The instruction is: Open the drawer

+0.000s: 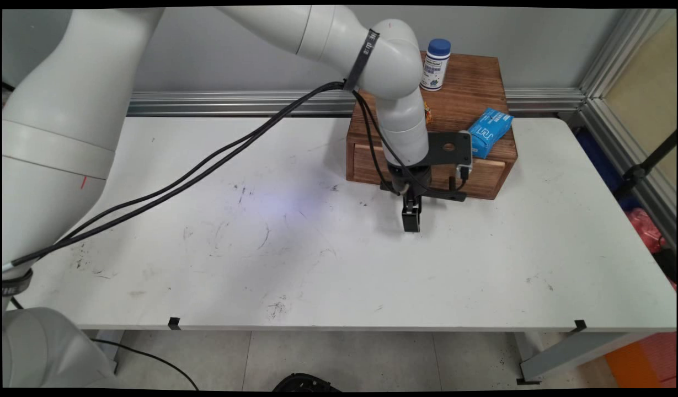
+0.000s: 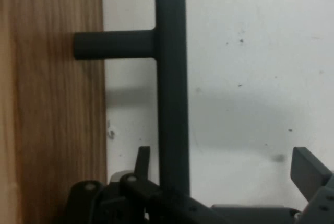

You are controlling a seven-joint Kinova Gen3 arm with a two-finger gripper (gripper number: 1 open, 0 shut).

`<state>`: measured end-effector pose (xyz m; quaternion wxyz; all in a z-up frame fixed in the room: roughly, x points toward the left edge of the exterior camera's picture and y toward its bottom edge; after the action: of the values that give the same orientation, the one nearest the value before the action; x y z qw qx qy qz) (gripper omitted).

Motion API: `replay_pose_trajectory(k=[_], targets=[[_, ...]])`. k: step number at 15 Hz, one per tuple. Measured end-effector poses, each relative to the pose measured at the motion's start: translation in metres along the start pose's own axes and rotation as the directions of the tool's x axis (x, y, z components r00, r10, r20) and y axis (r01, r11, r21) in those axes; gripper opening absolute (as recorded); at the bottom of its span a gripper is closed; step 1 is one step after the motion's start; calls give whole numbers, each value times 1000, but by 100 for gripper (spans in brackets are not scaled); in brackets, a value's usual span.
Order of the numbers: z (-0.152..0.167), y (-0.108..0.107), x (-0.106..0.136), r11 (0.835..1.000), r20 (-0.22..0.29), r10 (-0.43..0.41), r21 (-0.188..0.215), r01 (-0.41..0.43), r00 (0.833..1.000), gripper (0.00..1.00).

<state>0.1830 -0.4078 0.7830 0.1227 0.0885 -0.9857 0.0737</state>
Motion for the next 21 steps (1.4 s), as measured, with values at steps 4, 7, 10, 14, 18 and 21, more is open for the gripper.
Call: replay_pose_trajectory(k=[4, 7, 10, 14, 18, 21], targets=[[1, 8, -1, 1000, 5, 10, -13, -10, 1000, 100], [0, 15, -2, 1000, 7, 14, -23, -14, 1000, 100], [-1, 24, -4, 999, 9, 19, -34, -18, 1000, 100], [-4, 38, -6, 999, 12, 23, -48, -22, 1000, 100], [-7, 55, -7, 998, 13, 26, -66, -25, 1000, 100], [-8, 67, -8, 997, 12, 27, -76, -26, 1000, 100]])
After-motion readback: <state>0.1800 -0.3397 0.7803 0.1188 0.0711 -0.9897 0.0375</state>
